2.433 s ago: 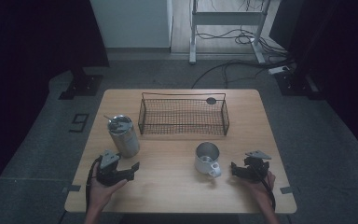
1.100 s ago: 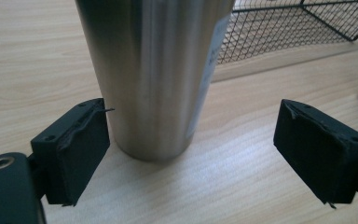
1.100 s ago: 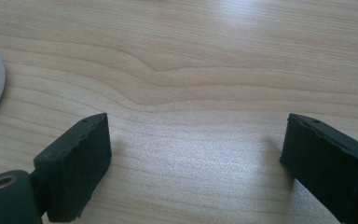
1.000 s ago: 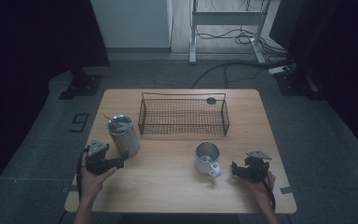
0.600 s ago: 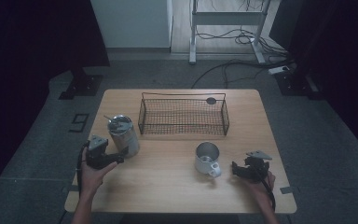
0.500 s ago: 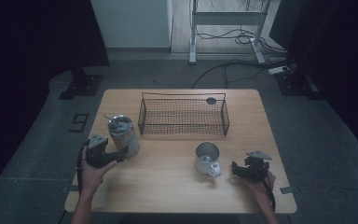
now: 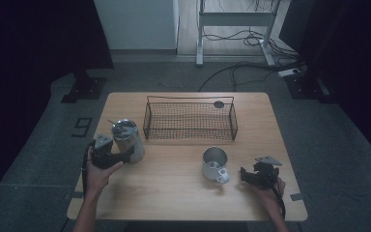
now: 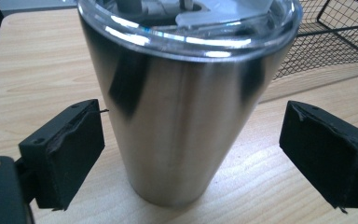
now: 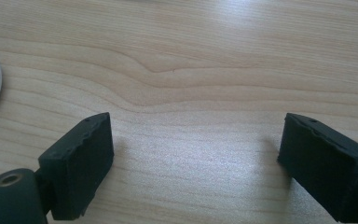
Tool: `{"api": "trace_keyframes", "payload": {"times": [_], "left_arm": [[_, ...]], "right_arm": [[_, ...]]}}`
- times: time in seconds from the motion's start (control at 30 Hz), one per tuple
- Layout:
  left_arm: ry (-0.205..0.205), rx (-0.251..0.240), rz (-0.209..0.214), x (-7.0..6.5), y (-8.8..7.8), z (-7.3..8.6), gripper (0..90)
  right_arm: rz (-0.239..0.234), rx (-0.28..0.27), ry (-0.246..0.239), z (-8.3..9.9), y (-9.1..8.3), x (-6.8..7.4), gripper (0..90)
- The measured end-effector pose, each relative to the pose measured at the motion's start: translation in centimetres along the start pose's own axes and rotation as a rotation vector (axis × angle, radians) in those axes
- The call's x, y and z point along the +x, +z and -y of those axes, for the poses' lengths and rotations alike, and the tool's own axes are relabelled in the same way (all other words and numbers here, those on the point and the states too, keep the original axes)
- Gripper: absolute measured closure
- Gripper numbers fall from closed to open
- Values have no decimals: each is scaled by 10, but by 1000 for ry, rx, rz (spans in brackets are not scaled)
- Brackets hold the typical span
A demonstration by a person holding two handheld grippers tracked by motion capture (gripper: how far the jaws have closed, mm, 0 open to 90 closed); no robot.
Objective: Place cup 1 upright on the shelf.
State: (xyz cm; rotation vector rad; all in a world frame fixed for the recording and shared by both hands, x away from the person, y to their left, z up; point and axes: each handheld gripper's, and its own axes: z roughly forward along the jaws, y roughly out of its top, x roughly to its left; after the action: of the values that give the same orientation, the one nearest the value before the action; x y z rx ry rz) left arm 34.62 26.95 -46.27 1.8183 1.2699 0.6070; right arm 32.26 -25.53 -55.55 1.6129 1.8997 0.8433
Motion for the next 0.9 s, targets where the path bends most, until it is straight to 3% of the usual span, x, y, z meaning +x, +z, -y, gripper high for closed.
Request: {"api": "trace_keyframes", "payload": {"times": [0.43, 0.9], "left_arm": [[0, 12, -11, 1, 10, -7, 67], [39, 5, -39, 1, 26, -12, 38]], "right_arm": [[1, 0, 1, 0, 0, 0, 96], [0, 0, 1, 0, 0, 0, 96]]}}
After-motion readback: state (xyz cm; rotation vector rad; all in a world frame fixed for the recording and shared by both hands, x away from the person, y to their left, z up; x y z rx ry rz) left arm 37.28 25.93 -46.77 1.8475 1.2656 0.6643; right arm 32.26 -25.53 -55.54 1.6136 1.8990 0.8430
